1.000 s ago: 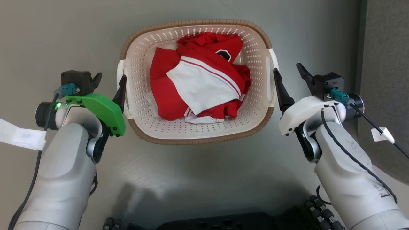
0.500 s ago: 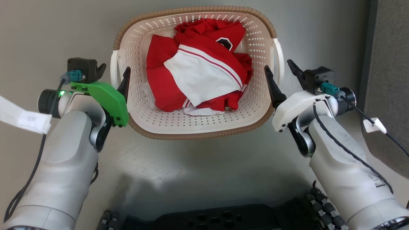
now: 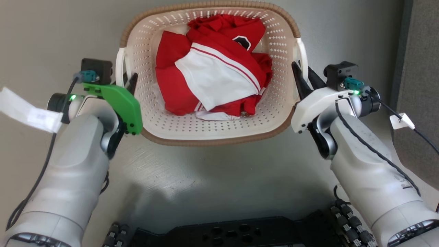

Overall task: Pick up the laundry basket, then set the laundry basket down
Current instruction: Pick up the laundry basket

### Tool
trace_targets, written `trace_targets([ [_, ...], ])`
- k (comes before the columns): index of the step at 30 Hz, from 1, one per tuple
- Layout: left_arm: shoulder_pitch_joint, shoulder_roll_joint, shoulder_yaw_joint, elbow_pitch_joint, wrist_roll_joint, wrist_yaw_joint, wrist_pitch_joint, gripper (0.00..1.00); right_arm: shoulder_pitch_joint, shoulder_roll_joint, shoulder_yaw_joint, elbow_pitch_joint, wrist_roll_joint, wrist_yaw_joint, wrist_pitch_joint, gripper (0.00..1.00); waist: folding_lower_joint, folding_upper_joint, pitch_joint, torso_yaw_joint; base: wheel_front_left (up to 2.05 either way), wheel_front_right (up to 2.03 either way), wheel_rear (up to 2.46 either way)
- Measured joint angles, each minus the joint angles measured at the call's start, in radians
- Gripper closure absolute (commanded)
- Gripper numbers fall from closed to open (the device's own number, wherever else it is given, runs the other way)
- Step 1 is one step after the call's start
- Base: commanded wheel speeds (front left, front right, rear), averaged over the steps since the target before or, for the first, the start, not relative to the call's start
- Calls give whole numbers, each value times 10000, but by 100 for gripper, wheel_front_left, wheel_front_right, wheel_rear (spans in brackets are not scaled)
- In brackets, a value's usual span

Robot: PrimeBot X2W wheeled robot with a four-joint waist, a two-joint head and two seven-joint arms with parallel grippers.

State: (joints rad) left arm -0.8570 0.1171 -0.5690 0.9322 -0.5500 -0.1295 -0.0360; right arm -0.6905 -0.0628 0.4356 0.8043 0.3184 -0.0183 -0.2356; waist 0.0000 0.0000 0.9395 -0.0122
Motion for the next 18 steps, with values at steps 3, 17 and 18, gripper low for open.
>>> trace_targets([
  [3,-150,-88,-111,67,-186,-8,0,100,-95,77,10,127,119,-6,0,100,0,0,-10,23,0,0,0],
  [17,-221,-291,-554,562,-1028,-8,-12,100,-369,194,8,1235,251,-10,-12,100,0,0,-389,40,0,0,0],
  [18,-218,-322,-600,608,-1097,-8,-10,100,-385,194,-2,1317,265,-10,-12,100,0,0,-439,38,0,0,0],
])
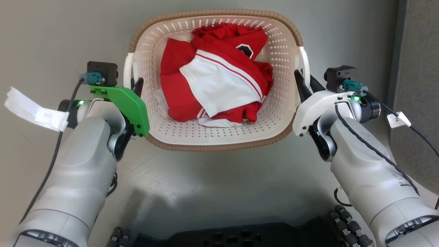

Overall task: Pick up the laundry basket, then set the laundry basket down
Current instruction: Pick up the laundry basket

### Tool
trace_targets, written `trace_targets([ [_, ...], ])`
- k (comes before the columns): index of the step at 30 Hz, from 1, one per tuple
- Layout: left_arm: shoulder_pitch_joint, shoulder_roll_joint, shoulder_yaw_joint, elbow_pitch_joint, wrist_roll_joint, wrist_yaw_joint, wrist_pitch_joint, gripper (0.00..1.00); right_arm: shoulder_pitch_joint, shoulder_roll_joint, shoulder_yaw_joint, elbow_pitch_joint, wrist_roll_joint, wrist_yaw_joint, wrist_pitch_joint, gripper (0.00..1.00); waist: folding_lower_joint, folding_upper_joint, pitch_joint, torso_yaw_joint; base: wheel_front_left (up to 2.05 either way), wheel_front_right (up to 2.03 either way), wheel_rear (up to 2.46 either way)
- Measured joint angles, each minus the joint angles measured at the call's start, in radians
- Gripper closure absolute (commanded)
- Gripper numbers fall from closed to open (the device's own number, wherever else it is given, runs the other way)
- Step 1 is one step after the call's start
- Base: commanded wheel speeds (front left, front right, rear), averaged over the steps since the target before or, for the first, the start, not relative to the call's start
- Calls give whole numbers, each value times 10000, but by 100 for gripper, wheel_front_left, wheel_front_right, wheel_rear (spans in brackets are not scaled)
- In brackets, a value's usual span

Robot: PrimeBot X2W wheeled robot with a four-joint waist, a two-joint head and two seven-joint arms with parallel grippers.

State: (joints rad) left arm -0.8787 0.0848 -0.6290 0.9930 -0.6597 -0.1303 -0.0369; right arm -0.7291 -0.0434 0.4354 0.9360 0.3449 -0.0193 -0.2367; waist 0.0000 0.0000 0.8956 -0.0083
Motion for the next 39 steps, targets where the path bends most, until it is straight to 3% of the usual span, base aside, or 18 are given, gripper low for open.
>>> trace_targets([
  [9,182,-178,-205,351,-600,-2,67,100,-4,77,-13,727,161,115,-2,100,0,0,-626,-17,0,0,0],
  [16,620,-332,-255,629,-1101,-2,316,100,12,104,123,1363,311,458,198,100,0,0,-1306,-29,0,0,0],
  [22,1023,-341,-445,706,-1534,-2,805,100,148,115,274,1668,715,811,537,100,0,0,-1989,-59,0,0,0],
  [39,1572,-236,-662,660,-2621,-2,2173,100,450,163,568,2209,1484,1189,1496,100,-1,0,-4059,-201,0,0,0],
])
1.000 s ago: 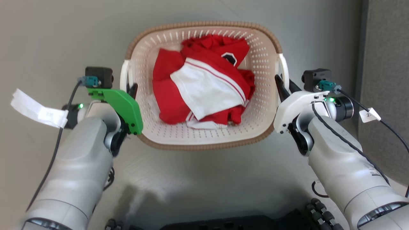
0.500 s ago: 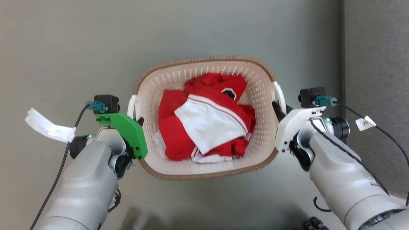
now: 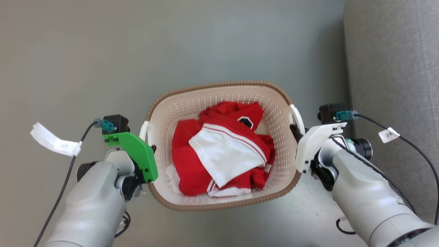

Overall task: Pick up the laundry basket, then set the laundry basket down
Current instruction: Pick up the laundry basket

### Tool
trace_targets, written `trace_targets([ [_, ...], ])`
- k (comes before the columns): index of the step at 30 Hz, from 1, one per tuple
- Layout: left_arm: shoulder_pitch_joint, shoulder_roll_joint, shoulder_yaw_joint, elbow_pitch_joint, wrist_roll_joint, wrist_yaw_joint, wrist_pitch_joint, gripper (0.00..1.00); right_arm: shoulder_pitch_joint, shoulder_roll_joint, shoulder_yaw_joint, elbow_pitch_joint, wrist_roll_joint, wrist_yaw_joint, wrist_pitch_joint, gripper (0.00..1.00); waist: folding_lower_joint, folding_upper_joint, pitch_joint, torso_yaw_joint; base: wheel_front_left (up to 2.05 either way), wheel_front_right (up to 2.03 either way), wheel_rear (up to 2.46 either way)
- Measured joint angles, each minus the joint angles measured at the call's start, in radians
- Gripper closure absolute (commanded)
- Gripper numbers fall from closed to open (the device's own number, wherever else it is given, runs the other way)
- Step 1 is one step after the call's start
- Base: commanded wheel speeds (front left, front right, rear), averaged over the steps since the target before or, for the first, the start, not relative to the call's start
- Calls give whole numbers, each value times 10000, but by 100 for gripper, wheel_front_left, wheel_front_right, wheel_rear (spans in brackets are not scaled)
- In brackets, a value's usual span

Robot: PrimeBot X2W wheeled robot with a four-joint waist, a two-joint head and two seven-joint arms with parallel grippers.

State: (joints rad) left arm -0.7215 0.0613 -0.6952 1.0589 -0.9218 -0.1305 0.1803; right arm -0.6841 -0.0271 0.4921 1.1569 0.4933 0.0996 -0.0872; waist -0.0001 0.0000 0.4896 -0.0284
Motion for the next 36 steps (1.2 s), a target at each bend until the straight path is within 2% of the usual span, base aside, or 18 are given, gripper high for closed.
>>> trace_targets([
  [8,366,128,-184,-10,-508,0,619,100,374,38,265,167,197,148,460,100,0,0,-986,-52,0,0,0],
  [26,1056,251,-351,-6,-1139,0,1233,100,670,146,577,493,675,240,1338,100,0,0,-3044,-269,0,0,0],
  [36,1710,261,-479,35,-1413,0,1367,100,1350,190,696,593,1058,320,1749,100,0,0,-3970,-361,0,0,0],
])
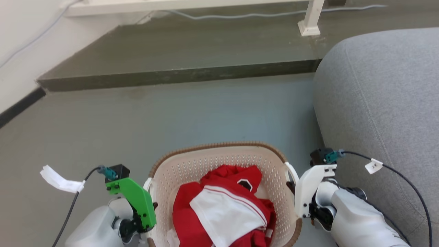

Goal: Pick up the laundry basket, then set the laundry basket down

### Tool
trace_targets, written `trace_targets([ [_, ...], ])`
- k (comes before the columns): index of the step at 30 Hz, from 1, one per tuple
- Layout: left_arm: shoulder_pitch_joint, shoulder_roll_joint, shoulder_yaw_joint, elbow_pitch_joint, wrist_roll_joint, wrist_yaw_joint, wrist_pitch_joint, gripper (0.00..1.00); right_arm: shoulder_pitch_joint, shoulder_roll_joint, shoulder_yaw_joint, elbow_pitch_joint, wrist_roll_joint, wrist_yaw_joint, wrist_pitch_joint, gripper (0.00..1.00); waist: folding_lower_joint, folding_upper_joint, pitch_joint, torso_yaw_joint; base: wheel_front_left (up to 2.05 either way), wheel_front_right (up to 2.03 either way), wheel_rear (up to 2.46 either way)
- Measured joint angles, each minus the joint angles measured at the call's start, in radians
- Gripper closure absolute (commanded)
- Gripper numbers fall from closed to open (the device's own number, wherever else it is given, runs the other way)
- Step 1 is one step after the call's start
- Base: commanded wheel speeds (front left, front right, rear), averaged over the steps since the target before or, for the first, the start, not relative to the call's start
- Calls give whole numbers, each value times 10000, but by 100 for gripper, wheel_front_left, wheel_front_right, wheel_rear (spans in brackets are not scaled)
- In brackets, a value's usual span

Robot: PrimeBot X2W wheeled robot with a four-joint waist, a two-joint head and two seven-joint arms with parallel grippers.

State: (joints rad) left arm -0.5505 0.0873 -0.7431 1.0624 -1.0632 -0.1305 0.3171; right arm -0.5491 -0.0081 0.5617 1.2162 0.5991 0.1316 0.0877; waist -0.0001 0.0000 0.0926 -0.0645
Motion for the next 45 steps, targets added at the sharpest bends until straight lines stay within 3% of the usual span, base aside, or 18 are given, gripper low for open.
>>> trace_targets([
  [12,387,71,-77,61,-234,-2,105,100,320,33,213,-42,263,4,360,100,0,0,-689,-104,0,0,0],
  [45,391,232,-309,-38,-445,-2,79,100,318,40,545,-119,650,4,453,100,1,0,-606,-209,0,0,0],
])
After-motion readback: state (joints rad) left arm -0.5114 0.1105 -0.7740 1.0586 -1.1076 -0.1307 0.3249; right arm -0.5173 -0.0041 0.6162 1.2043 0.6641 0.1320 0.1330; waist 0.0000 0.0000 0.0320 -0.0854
